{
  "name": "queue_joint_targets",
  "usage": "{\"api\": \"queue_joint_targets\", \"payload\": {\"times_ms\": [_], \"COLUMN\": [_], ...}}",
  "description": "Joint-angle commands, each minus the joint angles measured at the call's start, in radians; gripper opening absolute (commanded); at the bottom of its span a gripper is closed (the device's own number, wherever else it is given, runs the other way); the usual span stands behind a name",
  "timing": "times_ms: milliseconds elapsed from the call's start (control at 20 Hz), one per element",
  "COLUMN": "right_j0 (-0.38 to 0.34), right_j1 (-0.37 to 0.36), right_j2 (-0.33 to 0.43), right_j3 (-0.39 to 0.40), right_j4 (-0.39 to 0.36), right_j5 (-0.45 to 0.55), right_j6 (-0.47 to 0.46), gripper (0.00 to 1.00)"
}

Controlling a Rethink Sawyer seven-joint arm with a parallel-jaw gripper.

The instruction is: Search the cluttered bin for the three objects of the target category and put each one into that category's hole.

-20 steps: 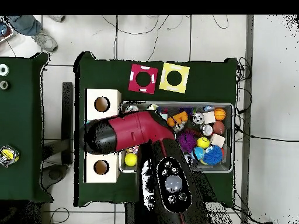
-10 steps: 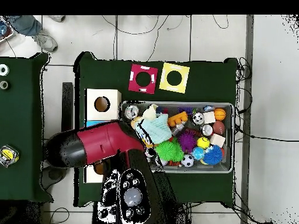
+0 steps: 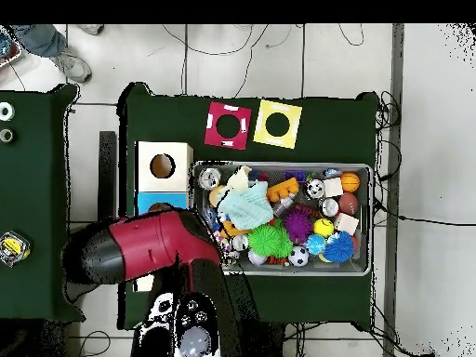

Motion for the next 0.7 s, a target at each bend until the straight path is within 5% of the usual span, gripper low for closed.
{"api": "queue_joint_targets", "payload": {"times_ms": [50, 700], "right_j0": [-0.043, 0.041], "right_j1": [0.018, 0.072], "right_j2": [-0.060, -0.144], "right_j3": [0.167, 0.213], "right_j4": [0.007, 0.026], "right_j5": [-0.150, -0.280], "right_j6": [0.171, 0.200], "gripper": [0.00, 0.00]}}
